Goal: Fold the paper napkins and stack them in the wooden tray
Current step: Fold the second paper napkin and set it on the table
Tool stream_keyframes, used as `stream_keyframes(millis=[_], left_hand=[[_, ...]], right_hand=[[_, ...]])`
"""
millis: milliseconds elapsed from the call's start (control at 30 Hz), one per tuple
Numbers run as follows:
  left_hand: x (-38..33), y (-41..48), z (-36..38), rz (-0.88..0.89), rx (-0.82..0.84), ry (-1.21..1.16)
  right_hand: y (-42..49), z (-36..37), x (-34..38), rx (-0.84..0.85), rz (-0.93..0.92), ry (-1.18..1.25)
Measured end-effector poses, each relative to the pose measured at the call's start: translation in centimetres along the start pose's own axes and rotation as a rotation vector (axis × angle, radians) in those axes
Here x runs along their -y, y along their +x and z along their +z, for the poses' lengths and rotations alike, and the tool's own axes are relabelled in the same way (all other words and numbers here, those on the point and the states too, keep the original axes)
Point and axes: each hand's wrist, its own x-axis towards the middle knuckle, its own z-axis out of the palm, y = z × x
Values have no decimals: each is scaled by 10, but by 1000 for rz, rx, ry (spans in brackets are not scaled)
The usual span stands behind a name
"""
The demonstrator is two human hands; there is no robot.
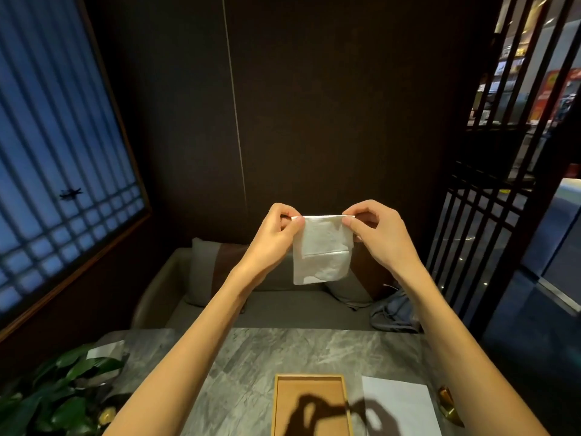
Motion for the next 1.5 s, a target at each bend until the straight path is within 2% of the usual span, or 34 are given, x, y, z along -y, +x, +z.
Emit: stream_keyframes(millis=[67, 133, 200, 267, 367, 500, 700, 833, 1000, 1100, 1167, 1200, 1267, 1333, 1367, 1467, 1500], left_hand=[[1, -5, 2, -99, 120, -161], [5, -9, 5, -143, 161, -180], [10, -11, 9, -151, 122, -174], [10, -9, 10, -132, 64, -190], [5, -6, 10, -44, -14, -129], [0, -5, 12, 74, -64, 42], [4, -7, 5, 104, 76, 51], [3, -5, 4, 130, -18, 132], [2, -3, 5, 231, -134, 359], [-3, -4, -1, 209, -34, 239], [-5, -5, -6, 120, 65, 70], [-5, -6, -6, 87, 73, 28], [-2, -7, -3, 97, -16, 90], [0, -9, 3, 189, -183, 215], [2, -12, 7, 292, -262, 287], [15, -21, 19, 745, -352, 703], [21, -24, 23, 847, -344, 805]], right_hand=[[0, -1, 0, -21, 13, 48], [2, -4, -2, -64, 45, 110], [2, -8, -5, -33, 97, 140], [-1, -11, -10, 110, 125, 217], [-11, -10, -16, 226, 65, 267], [-14, -9, -17, 178, 18, 79], [-14, -9, -15, 184, -6, 30], [-14, -9, -9, 120, -37, 57], [-14, -8, -3, 38, -48, 27], [-12, -11, -1, 28, -48, 2], [-9, -15, 2, 53, -18, 71], [-9, -16, 5, 61, 4, 111], [-7, -14, 5, -3, 45, 88], [-7, -11, 6, -123, 143, -32], [-8, -9, 7, -123, 224, 17], [-15, 1, 16, 109, 504, 577], [-16, 5, 16, 115, 544, 683]])
